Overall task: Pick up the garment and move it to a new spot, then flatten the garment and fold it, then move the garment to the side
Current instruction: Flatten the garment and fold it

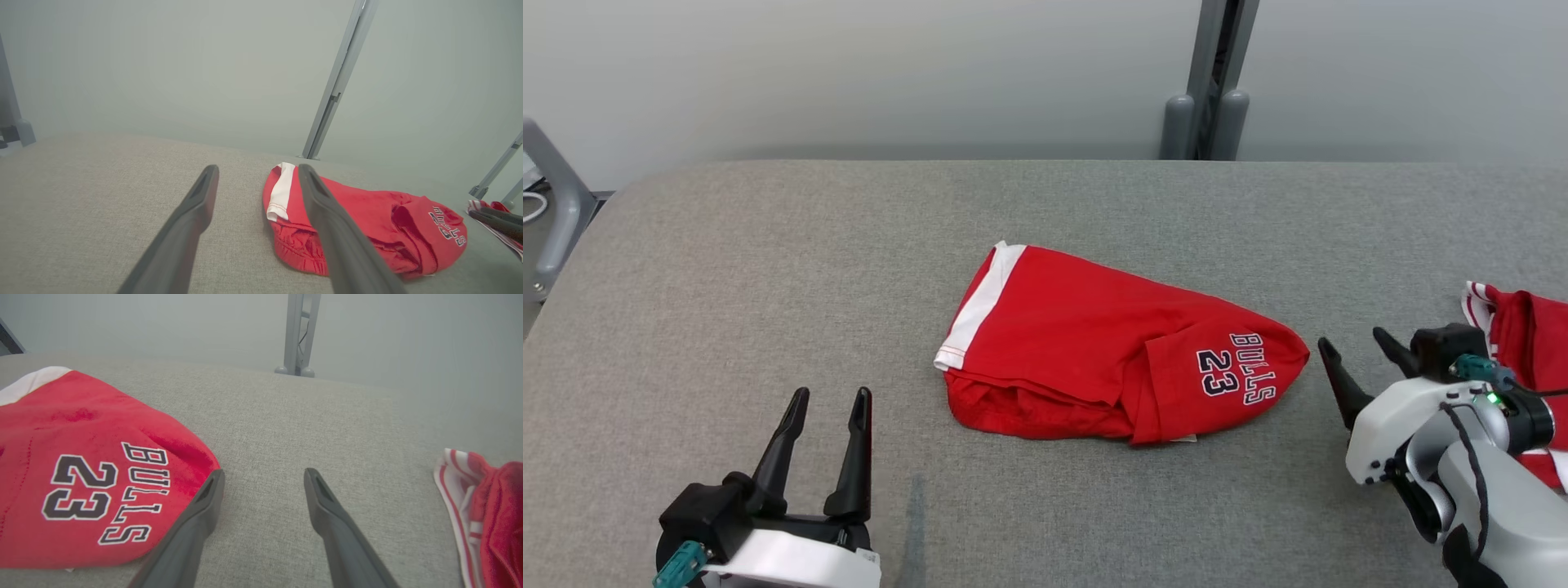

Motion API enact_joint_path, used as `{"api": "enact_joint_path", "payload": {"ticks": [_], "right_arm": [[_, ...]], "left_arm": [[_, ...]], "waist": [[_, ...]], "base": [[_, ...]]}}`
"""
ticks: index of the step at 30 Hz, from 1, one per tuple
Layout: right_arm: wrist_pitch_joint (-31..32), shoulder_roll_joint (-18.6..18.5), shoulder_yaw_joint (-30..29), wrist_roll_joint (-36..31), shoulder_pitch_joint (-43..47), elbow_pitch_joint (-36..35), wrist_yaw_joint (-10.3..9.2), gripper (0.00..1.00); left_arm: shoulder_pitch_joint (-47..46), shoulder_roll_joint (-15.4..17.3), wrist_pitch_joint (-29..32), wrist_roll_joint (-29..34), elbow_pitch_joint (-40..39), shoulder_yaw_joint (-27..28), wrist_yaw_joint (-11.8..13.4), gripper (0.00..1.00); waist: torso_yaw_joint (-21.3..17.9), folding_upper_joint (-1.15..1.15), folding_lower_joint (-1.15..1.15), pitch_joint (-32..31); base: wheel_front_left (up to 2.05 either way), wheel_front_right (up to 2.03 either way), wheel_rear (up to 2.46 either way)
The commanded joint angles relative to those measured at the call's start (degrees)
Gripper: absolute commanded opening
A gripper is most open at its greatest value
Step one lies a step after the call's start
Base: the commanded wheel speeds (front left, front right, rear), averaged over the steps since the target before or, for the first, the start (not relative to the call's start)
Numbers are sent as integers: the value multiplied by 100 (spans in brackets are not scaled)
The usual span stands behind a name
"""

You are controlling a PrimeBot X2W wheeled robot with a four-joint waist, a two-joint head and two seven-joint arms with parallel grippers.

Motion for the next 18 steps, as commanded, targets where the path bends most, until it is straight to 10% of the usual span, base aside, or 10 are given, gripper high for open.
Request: {"api": "enact_joint_path", "payload": {"ticks": [1,18], "right_arm": [[-129,-35,-125,-24,-135,-115,-2,100],[-196,369,-2115,-2304,1860,-4408,-2,100]], "left_arm": [[-51,23,-21,43,12,47,-28,100],[-254,20,-21,-378,-11,236,187,100]], "waist": [[-130,0,0,-67],[-469,0,0,-223]], "base": [[0,0,0],[0,0,0]]}}
